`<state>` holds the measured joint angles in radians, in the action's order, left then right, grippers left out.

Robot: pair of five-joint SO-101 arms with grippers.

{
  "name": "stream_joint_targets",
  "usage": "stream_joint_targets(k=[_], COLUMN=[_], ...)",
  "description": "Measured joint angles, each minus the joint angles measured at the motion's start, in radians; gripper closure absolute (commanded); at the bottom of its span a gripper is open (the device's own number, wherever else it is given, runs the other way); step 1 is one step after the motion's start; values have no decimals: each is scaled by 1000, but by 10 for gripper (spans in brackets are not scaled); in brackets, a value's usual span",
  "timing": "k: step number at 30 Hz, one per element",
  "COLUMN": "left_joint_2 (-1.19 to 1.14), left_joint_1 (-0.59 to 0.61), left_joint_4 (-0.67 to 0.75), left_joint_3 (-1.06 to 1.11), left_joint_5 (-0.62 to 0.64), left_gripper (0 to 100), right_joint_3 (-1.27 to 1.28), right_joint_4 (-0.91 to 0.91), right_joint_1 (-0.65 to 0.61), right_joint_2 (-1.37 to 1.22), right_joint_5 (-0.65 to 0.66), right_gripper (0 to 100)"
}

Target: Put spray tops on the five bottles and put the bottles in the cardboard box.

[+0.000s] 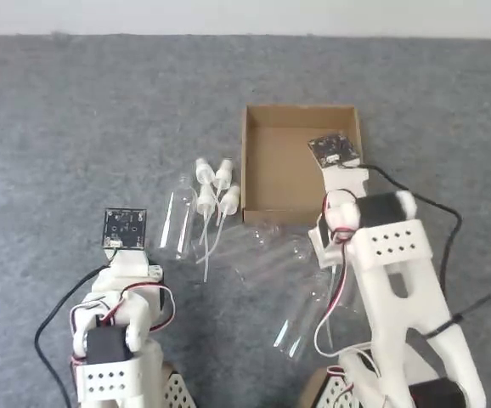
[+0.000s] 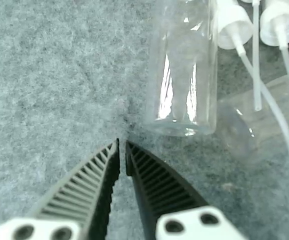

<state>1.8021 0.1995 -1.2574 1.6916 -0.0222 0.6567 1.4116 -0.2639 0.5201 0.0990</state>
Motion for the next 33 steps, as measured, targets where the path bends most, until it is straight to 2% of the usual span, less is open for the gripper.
stream_joint_targets(k=[3, 7, 15, 21, 23, 27, 30, 33], left_joint_2=[0, 0, 0, 0, 0, 0, 0, 0], left_joint_1=[2, 2, 2, 2, 2, 2, 2, 0], left_joint_4=[0, 0, 0, 0, 0, 0, 0, 0], left_joint_3=[0, 0, 0, 0, 0, 0, 0, 0], left_joint_5=[0, 0, 0, 0, 0, 0, 0, 0], left_gripper=[988, 988, 988, 988, 988, 988, 988, 988], right_joint_3=[64, 118, 269, 348, 348, 348, 347, 308], right_joint_4=[-97, -129, -219, -285, -290, -292, -308, -336], right_joint_1=[-2, 2, 124, 189, 232, 354, 499, 663], right_joint_2=[2, 2, 8, 9, 9, 11, 11, 11], right_joint_5=[-18, -49, -58, -54, 8, 239, 428, 540], right_gripper=[782, 782, 786, 966, 994, 958, 957, 957])
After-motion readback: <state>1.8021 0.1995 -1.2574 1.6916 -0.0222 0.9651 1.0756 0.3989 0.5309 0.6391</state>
